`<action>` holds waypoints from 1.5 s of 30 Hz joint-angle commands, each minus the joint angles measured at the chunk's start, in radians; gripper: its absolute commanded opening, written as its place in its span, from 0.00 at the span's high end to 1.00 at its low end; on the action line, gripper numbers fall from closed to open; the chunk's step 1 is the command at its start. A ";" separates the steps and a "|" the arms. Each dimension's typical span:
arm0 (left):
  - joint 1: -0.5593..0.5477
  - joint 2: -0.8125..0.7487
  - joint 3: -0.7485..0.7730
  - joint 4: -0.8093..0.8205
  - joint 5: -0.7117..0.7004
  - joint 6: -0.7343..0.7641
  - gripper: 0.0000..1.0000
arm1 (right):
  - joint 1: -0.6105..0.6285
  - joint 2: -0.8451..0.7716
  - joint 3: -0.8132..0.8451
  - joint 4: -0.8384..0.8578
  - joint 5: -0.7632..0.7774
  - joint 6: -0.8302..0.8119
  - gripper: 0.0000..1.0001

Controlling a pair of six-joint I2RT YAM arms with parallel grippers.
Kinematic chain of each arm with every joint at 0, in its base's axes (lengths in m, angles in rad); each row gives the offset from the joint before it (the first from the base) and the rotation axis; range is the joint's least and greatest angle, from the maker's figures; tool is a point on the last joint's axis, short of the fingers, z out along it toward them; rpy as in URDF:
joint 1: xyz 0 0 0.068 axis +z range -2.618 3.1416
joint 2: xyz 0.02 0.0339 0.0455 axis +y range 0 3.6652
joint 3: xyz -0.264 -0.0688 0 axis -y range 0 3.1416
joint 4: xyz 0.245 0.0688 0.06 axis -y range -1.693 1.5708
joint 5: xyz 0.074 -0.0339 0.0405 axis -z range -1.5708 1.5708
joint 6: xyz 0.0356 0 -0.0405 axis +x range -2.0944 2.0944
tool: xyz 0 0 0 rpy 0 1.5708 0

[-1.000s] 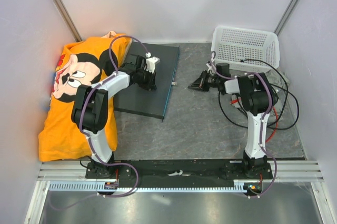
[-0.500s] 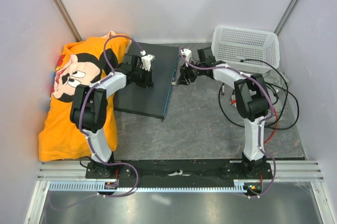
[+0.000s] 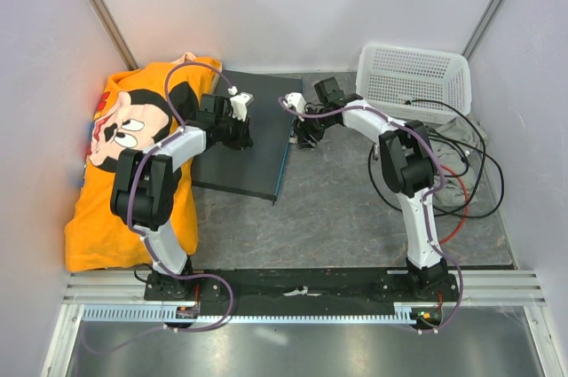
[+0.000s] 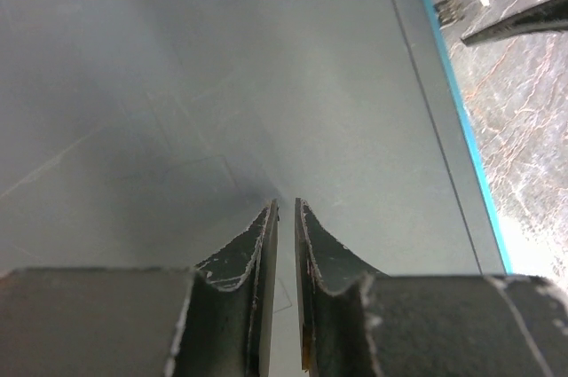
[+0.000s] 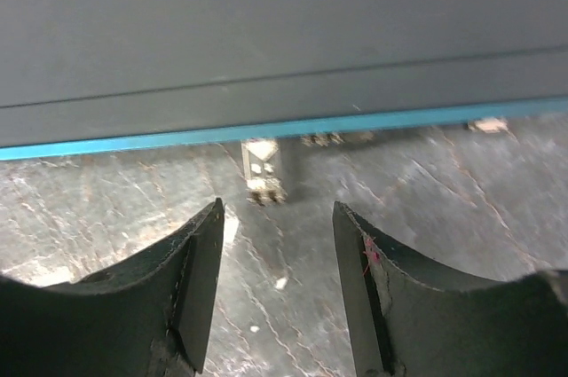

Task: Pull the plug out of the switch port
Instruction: Pull the plug from the switch port, then place the plug at the center of the board.

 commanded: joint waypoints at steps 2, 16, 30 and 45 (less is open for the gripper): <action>0.007 -0.043 -0.027 0.051 -0.008 -0.030 0.80 | 0.033 0.005 0.040 -0.040 -0.025 -0.064 0.39; 0.009 -0.063 -0.044 0.057 -0.007 -0.036 0.79 | 0.070 0.025 0.034 0.069 0.058 -0.081 0.77; 0.009 -0.049 -0.057 0.075 0.016 -0.042 0.79 | -0.097 -0.151 -0.195 -0.129 0.156 -0.349 0.99; 0.007 0.018 -0.004 0.086 0.048 -0.075 0.79 | -0.226 -0.391 -0.373 -0.080 0.174 -0.248 0.99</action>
